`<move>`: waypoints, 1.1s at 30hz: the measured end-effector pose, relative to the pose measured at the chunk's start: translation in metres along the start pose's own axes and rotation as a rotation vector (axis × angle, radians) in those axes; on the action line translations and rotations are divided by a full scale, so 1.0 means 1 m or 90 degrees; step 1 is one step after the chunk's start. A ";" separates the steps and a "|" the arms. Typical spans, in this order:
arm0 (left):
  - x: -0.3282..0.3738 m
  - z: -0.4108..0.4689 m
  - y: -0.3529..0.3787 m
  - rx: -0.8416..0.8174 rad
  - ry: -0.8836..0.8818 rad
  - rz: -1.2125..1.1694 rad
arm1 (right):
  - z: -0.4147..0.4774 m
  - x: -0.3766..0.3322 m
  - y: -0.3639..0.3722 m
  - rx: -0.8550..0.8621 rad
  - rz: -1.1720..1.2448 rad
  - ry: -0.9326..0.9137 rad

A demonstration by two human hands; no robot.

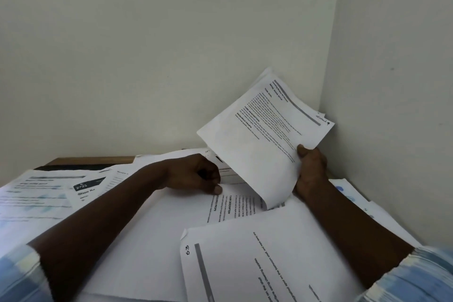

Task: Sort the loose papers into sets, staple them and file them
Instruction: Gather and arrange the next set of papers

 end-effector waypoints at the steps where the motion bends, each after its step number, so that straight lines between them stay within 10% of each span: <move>1: -0.001 -0.003 -0.007 0.019 0.015 0.008 | 0.001 0.000 0.000 0.001 0.000 -0.005; 11: -0.068 -0.067 -0.090 0.895 -0.120 0.030 | 0.005 -0.002 -0.002 0.027 -0.245 -0.131; 33: -0.092 -0.086 -0.101 1.029 -0.136 -0.173 | -0.001 0.004 0.006 -0.061 -0.321 -0.202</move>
Point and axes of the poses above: each hand's wrist, its own z-axis towards the middle knuckle, its own y-axis out of the palm, x = y × z, the point moved 3 cm from there along z, towards the middle knuckle, and after that the axes turned 2 degrees about -y, right-handed, at the moved point
